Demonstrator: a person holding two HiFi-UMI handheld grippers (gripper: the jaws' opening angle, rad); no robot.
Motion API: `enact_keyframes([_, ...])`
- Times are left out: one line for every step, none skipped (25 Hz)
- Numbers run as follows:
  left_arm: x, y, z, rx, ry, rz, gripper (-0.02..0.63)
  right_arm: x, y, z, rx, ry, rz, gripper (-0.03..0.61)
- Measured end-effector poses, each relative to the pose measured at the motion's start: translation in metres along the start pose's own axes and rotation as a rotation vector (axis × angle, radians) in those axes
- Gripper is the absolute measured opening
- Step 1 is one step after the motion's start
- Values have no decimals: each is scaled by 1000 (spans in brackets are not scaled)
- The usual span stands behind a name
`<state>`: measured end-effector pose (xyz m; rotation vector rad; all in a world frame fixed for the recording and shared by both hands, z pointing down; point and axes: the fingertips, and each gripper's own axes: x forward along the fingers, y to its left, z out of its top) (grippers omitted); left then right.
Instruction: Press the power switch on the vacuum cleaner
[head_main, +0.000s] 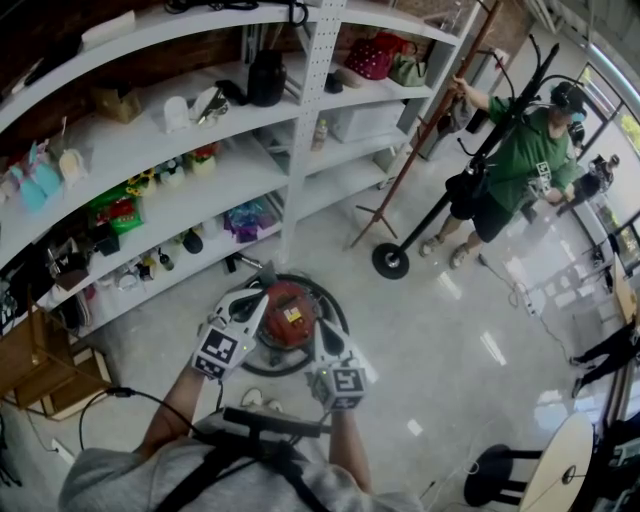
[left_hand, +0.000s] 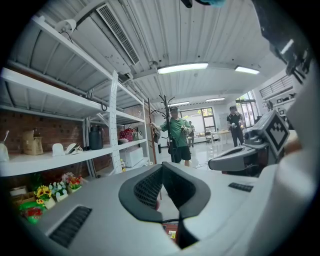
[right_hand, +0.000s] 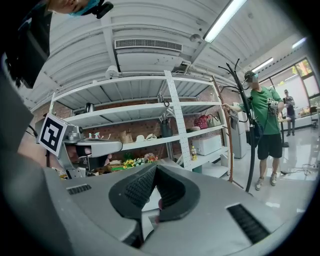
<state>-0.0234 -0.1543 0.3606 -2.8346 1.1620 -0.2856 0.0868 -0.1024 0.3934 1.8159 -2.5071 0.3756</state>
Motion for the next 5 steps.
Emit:
enact_keyframes([0, 0, -1, -3, -2, 1, 6, 0, 0, 0, 1, 0, 1, 12])
enact_keyframes([0, -1, -2, -7, -1, 0, 6, 0, 0, 0, 2, 0, 2, 11])
enact_keyframes([0, -2, -3, -9, 1, -1, 6, 0, 0, 0, 2, 3, 3, 11])
enact_keyframes([0, -3, -4, -10, 6, -3, 6, -1, 0, 0, 2, 6, 4, 11])
enact_keyframes([0, -3, -5, -10, 11, -4, 6, -1, 0, 0, 1, 9, 5, 11])
